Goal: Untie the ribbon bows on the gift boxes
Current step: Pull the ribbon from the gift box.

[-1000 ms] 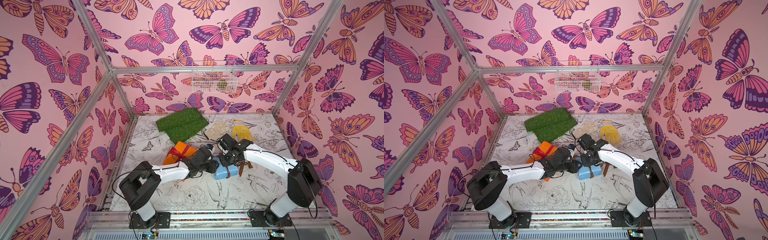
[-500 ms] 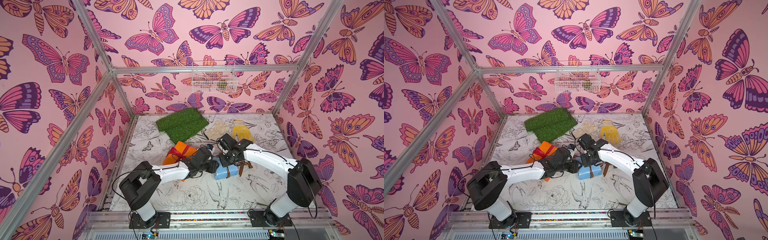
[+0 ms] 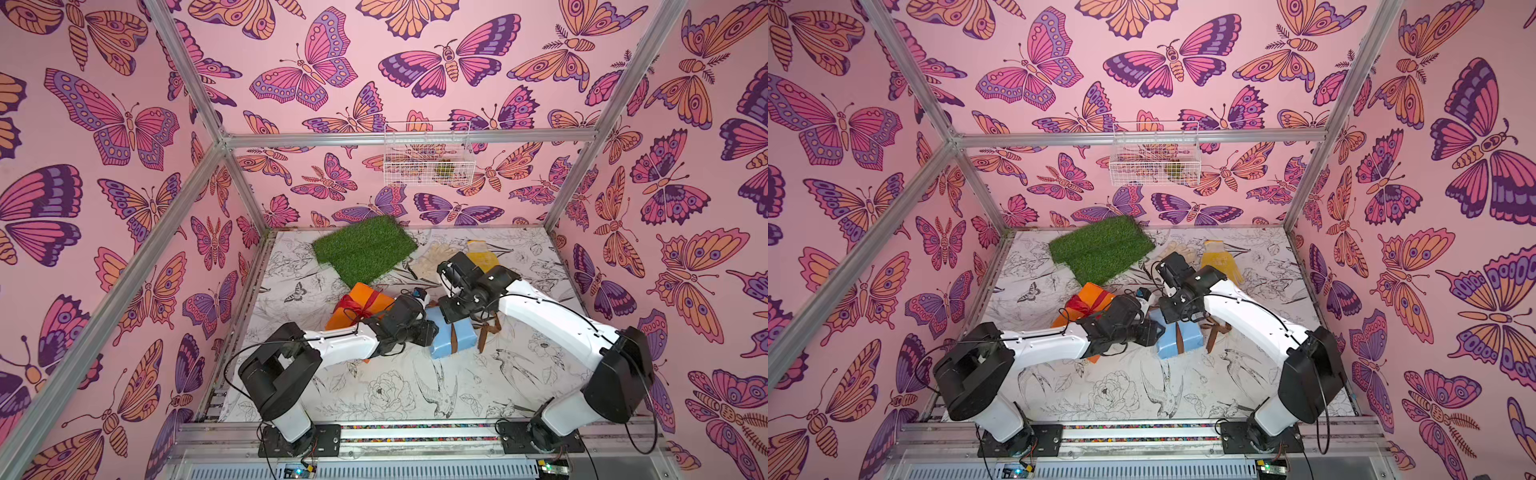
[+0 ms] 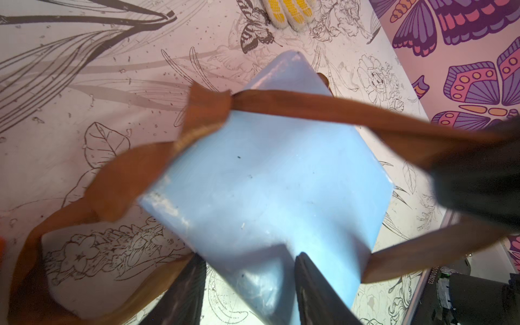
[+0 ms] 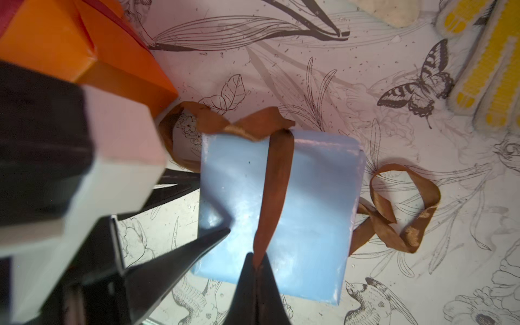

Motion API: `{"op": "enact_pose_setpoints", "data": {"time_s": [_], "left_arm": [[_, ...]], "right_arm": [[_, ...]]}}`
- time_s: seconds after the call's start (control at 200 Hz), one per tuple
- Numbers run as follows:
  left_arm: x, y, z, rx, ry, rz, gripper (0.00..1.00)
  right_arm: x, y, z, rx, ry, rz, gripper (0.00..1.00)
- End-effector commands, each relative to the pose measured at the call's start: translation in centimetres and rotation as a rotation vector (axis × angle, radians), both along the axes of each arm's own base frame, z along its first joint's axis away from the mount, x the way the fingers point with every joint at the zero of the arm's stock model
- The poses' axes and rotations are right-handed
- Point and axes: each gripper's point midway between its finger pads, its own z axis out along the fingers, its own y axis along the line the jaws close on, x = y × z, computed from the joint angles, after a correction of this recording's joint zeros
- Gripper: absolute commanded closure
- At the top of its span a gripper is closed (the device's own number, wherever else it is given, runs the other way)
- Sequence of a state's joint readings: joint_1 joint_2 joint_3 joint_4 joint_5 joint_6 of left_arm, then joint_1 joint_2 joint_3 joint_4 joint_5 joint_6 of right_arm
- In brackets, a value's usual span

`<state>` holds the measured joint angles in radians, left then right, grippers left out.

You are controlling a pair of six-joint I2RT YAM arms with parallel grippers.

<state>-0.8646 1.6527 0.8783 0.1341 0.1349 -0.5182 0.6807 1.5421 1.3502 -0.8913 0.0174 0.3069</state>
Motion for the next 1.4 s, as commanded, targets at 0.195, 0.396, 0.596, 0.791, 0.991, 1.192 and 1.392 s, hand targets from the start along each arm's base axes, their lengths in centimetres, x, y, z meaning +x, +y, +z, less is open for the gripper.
{"op": "enact_pose_setpoints", "data": {"time_s": [0.195, 0.396, 0.596, 0.791, 0.991, 1.192, 1.392], "left_arm": [[-0.6, 0.3, -0.9, 0.025, 0.025, -0.005, 0.47], [-0.6, 0.3, -1.1, 0.027, 0.029, -0.005, 0.47], [-0.6, 0.1, -0.9, 0.021, 0.029, -0.008, 0.47], [-0.6, 0.1, -0.9, 0.021, 0.029, -0.008, 0.47], [-0.6, 0.0, -0.9, 0.019, 0.030, -0.012, 0.47], [-0.6, 0.0, -1.0, 0.021, 0.034, -0.010, 0.47], [-0.6, -0.1, -0.9, 0.020, 0.031, -0.014, 0.47]], "right_arm": [[-0.4, 0.0, 5.5, 0.034, -0.078, 0.050, 1.00], [-0.2, 0.2, 9.8, 0.083, -0.166, 0.076, 1.00], [-0.2, 0.2, 13.0, 0.106, -0.207, 0.098, 1.00], [-0.3, -0.3, 16.7, 0.129, -0.281, 0.101, 1.00], [-1.2, -1.5, 23.1, 0.198, -0.420, 0.093, 1.00], [-2.7, -3.4, 29.2, 0.277, -0.577, 0.074, 1.00], [-5.0, -7.6, 35.5, 0.333, -0.810, -0.004, 1.00]]}}
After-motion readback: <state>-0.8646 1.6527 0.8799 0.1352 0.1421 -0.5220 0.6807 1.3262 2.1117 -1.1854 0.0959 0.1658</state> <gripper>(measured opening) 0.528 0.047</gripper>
